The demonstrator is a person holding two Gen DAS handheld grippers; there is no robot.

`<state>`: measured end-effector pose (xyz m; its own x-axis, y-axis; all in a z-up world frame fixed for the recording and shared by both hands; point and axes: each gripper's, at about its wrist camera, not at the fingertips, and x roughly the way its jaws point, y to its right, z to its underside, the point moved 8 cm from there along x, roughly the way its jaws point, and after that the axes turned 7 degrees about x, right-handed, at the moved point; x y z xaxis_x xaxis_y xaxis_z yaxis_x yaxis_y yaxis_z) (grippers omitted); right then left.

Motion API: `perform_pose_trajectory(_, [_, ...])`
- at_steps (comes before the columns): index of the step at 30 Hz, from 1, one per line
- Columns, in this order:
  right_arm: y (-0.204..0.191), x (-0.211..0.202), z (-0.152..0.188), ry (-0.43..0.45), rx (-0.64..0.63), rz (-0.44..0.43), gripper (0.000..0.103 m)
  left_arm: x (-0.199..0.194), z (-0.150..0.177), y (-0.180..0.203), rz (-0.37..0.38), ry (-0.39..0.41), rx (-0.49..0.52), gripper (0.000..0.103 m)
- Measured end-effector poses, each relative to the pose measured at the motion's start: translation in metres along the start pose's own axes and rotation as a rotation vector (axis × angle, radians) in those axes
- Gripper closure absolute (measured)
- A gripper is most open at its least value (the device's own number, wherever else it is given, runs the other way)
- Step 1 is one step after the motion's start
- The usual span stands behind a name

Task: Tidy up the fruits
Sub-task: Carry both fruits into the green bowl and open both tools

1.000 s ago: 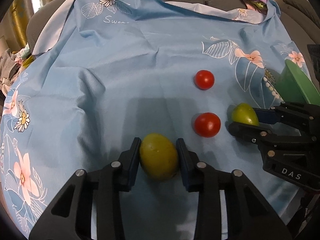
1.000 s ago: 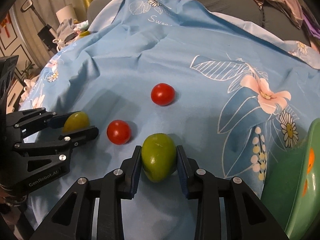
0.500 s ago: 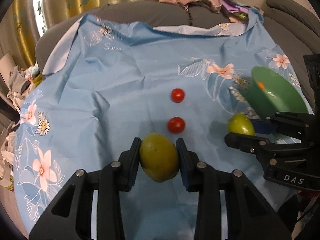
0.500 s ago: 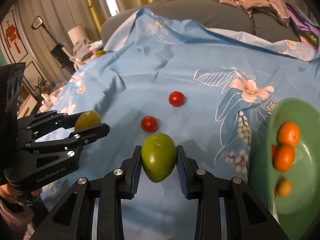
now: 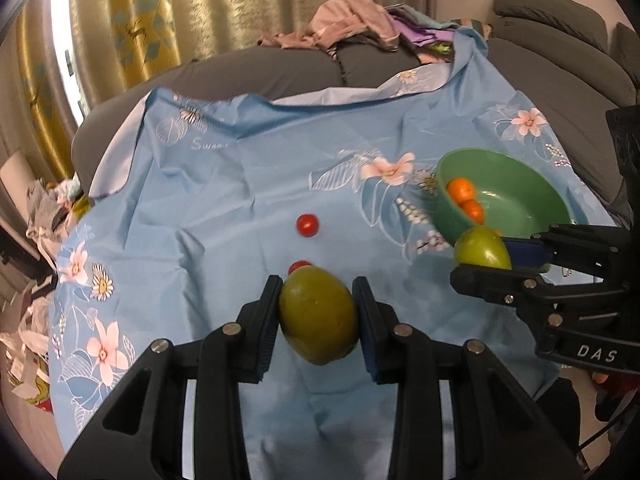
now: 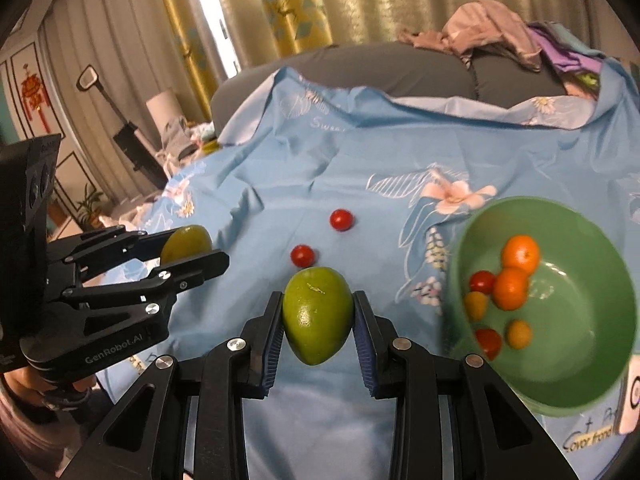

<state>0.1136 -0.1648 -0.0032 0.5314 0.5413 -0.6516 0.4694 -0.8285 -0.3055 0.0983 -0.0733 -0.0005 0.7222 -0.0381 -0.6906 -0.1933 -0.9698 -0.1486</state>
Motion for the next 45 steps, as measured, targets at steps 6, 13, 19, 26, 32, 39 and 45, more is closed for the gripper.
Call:
perform_pose_trajectory(6, [0.015, -0.02, -0.002, 0.045, 0.031, 0.01, 0.068, -0.007, -0.012, 0.019, 0.004, 0.018, 0.044, 0.068])
perform_pose_trajectory(13, [0.038, -0.036, -0.003, 0.085, 0.074, 0.027, 0.068, -0.005, -0.028, 0.046, 0.023, 0.027, 0.094, 0.068])
perform_pose_trajectory(19, [0.062, -0.048, -0.003, 0.12, 0.116, 0.055, 0.068, 0.004, -0.041, 0.07, 0.044, 0.027, 0.142, 0.068])
perform_pose_trajectory(26, [0.092, -0.055, -0.002, 0.145, 0.165, 0.103, 0.068, 0.021, -0.055, 0.098, 0.071, 0.022, 0.202, 0.068])
perform_pose_trajectory(32, [0.115, -0.058, -0.005, 0.159, 0.194, 0.145, 0.068, 0.037, -0.067, 0.119, 0.087, 0.018, 0.244, 0.068])
perform_pose_trajectory(39, [0.135, -0.055, -0.006, 0.156, 0.204, 0.198, 0.068, 0.058, -0.076, 0.137, 0.099, 0.003, 0.284, 0.068])
perform_pose_trajectory(45, [0.149, -0.05, -0.003, 0.137, 0.211, 0.232, 0.068, 0.076, -0.075, 0.147, 0.104, -0.023, 0.31, 0.068])
